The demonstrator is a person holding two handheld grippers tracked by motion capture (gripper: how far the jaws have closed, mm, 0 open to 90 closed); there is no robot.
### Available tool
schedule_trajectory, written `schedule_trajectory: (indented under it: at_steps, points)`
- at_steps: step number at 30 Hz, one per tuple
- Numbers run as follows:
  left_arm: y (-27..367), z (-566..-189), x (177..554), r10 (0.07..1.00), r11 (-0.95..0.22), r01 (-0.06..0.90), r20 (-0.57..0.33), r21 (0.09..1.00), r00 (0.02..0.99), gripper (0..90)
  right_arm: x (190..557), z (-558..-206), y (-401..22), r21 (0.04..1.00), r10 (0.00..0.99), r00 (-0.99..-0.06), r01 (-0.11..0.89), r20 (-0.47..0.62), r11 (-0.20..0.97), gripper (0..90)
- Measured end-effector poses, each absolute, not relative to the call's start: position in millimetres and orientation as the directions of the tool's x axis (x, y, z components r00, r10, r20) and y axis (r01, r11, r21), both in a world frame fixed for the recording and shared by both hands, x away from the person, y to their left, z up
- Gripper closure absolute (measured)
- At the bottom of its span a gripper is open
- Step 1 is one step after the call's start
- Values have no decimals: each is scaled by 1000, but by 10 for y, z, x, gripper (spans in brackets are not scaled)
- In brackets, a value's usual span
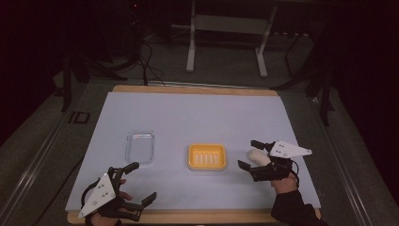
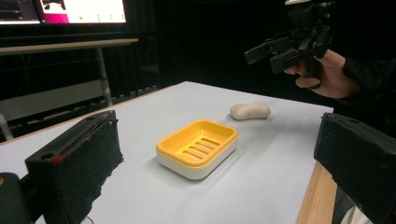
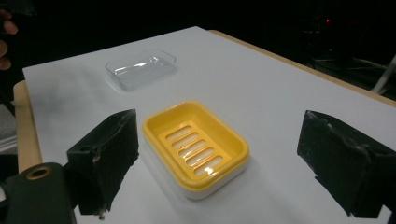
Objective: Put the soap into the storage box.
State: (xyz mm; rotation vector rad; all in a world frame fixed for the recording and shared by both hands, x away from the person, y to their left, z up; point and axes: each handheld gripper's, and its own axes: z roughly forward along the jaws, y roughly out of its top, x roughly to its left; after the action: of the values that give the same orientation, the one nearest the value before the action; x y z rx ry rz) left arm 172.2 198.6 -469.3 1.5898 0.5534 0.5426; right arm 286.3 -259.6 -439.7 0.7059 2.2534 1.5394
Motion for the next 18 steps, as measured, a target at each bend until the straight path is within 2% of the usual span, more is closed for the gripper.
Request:
schedule_trajectory:
  at_steps: [6,11,18]
  points:
    - [1977,-4697,1729,641,-85,36,27,996,767,8,2902,-4360,-2593,926,533,-845,234,43,296,110]
    - [1990,-4695,1725,641,-87,39,26,995,767,8,2936,-4338,-2555,915,461,-886,226,50,335,107]
    - [1993,-4694,1706,643,-89,37,29,995,765,8,2947,-4349,-2519,911,448,-892,234,61,341,108]
